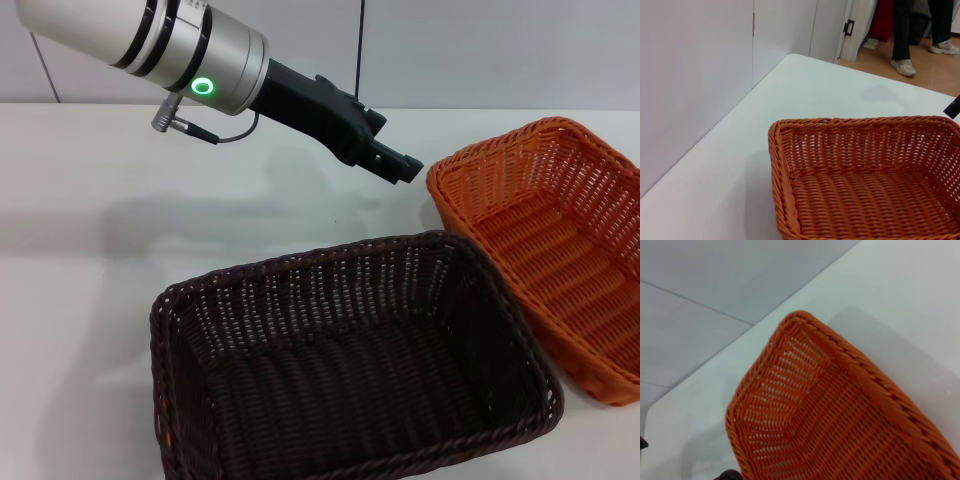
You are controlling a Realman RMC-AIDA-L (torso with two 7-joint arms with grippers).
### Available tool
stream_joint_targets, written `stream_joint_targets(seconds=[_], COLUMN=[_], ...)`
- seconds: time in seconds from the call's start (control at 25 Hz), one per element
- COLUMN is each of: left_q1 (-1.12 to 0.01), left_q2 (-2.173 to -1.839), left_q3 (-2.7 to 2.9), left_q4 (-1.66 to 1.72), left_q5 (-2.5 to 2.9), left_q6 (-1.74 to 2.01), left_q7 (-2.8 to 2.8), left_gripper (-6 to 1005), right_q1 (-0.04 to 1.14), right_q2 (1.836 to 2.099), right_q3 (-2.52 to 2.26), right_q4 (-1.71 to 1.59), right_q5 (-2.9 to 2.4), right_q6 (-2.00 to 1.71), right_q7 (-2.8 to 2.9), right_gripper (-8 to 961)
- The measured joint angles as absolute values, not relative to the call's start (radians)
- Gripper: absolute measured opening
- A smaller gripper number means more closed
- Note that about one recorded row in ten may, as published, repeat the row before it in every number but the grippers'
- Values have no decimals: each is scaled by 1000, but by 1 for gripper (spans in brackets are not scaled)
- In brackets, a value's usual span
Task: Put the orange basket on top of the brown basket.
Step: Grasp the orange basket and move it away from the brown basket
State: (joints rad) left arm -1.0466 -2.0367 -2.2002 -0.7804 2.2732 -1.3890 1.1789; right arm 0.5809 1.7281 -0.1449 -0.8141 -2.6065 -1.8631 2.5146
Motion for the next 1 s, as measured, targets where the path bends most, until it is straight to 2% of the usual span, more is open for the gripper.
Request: stream_joint_targets(seconds=[0.12, 0.2, 0.28, 0.52, 0.64, 0.72, 1.0], left_q1=[-1047, -1051, -1053, -1059, -1061, -1070, -1082], left_q2=[-2034, -2026, -2025, -2023, -2023, -2023, -2024], left_q3=[-2200, -2192, -2179, -2166, -2165, -2163, -2149], left_q4=[-779, -778, -777, -777, -777, -777, -777], left_q5=[2274, 2276, 2276, 2276, 2276, 2276, 2277], left_q6=[-1389, -1389, -1386, -1386, -1386, -1384, -1383], left_q7=[1179, 1179, 1180, 1180, 1180, 1180, 1183], left_gripper=[862, 862, 862, 862, 862, 862, 861], right_q1=[572, 552, 533, 507, 498, 491, 497], right_q2=[1719, 1698, 1687, 1679, 1682, 1697, 1718], right_q3=[-145, -143, -130, -128, -130, -135, -154], right_q4=[-819, -835, -858, -866, -865, -857, -832], right_q5=[-2600, -2609, -2609, -2615, -2619, -2621, -2623], right_q6=[-1883, -1909, -1924, -1932, -1924, -1898, -1864], right_q7=[2526, 2537, 2549, 2554, 2554, 2554, 2552], right_gripper=[829, 829, 829, 829, 829, 829, 829])
